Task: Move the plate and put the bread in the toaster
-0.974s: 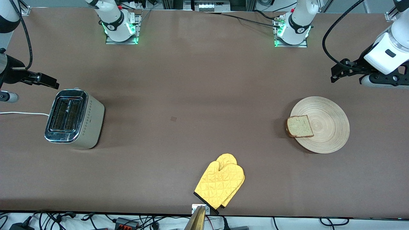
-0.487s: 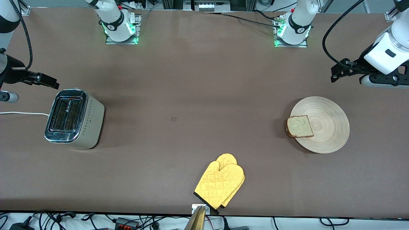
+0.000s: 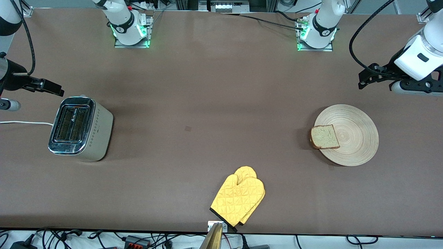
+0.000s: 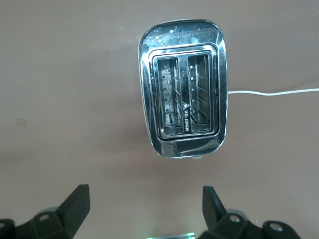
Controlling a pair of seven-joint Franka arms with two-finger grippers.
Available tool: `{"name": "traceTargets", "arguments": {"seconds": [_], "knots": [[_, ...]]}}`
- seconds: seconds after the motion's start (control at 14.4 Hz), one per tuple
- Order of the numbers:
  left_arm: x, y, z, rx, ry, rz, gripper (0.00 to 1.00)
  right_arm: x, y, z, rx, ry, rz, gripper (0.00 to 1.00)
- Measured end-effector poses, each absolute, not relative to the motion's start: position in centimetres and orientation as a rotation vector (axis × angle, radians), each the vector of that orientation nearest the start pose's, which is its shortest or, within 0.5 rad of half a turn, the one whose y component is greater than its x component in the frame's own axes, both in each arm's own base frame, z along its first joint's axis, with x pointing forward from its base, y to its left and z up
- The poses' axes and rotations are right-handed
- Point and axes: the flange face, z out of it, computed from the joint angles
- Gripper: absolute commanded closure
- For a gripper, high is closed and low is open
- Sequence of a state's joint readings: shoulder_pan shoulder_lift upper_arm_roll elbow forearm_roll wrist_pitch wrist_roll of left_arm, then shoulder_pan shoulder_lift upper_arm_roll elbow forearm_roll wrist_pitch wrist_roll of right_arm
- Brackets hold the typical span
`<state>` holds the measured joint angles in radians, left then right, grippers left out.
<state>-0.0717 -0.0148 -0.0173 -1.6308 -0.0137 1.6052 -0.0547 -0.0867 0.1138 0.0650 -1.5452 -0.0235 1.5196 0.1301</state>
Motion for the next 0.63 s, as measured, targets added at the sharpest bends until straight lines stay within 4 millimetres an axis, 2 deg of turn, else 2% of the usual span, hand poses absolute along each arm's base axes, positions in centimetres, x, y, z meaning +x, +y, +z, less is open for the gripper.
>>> {"name": "traceTargets", "arguments": {"seconds": [0.35, 0.49, 0.63], "knots": [[54.8, -5.1, 60.5, -3.152, 0.054, 0.052, 0.0, 58.0, -1.7, 56.8, -3.149, 0.239, 0.218, 0.0], [54.1, -4.9, 59.6, -3.142, 0.049, 0.173, 0.0, 58.0, -1.7, 56.8, -3.149, 0.239, 0.218, 0.0], [54.1, -3.6, 58.4, -3.135, 0.011, 0.27, 0.0, 58.0, -1.7, 56.8, -3.149, 0.239, 0.218, 0.0]]}}
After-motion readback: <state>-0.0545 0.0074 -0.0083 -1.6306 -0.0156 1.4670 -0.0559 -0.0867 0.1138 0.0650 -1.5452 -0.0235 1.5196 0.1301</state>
